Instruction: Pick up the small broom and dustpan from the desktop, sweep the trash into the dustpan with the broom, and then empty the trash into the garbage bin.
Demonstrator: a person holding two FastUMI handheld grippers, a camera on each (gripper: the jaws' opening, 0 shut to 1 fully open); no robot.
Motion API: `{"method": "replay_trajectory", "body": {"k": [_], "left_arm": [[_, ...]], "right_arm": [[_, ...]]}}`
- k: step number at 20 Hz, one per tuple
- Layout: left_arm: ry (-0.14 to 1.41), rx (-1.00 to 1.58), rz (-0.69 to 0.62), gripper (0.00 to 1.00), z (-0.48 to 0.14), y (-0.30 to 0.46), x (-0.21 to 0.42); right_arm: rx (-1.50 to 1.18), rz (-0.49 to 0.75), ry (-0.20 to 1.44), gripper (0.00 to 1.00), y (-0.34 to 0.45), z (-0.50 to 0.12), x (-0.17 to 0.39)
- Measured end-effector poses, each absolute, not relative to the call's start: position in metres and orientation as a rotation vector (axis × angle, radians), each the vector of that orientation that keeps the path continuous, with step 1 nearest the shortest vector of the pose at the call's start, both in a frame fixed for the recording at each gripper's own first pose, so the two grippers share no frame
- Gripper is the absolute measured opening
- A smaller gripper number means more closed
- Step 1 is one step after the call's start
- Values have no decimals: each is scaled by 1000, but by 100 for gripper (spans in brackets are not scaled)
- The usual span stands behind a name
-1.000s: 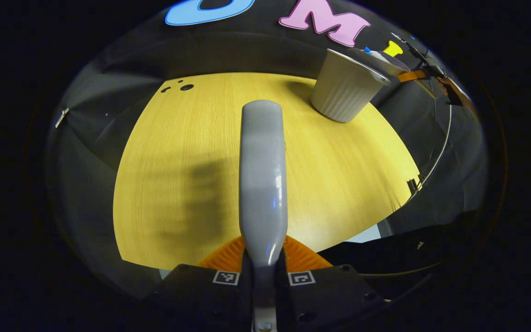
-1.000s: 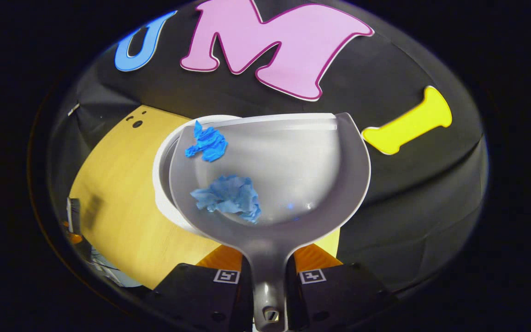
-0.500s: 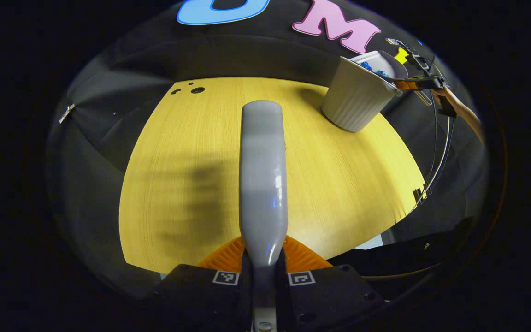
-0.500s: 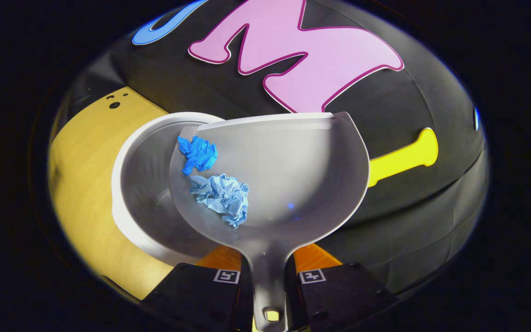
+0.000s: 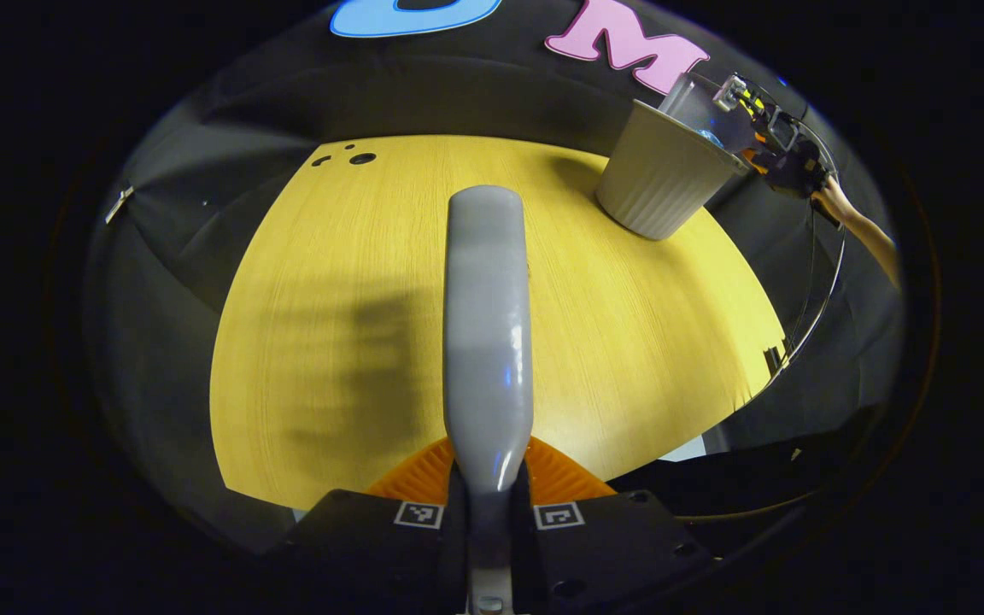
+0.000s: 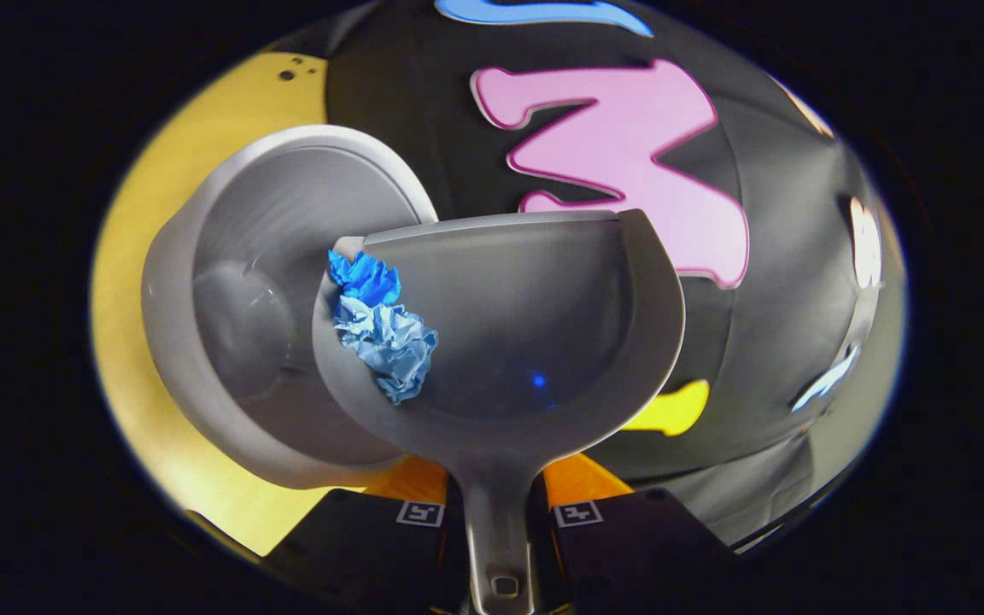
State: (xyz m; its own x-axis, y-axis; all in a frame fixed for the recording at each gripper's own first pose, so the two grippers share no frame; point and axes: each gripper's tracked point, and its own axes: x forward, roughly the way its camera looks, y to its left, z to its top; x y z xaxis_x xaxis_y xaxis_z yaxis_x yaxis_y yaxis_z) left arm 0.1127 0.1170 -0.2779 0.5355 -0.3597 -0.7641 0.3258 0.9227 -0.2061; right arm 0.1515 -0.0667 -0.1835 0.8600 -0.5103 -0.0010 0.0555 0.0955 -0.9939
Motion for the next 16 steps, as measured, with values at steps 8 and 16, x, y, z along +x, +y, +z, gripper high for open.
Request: {"method": "replay_trajectory", "body": {"k": [8,16], "left_arm": [[937,-34,-412,24,-279,120,111],[942,-36,-363,24,-275,118,112]], "right_arm": [[-1561,-462,358,31,-121,-166,135],[-1477,-515,369,31,-117,-152,117]]}}
